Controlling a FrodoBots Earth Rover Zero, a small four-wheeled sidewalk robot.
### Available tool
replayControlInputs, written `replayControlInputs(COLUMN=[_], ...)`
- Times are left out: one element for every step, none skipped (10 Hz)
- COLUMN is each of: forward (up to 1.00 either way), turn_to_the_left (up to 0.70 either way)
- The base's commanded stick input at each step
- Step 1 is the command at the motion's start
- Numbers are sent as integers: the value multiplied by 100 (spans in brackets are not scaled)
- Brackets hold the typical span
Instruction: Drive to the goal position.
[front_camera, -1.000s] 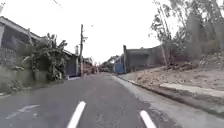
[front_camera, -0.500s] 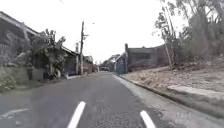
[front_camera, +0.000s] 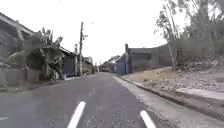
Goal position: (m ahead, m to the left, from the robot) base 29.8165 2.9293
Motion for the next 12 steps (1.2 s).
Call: replayControlInputs(forward=[85,85,85,85,85,85,85,85,85,85,85,85], turn_to_the_left=[21,34,14,0,0,0,0,0,0,0,0,0])
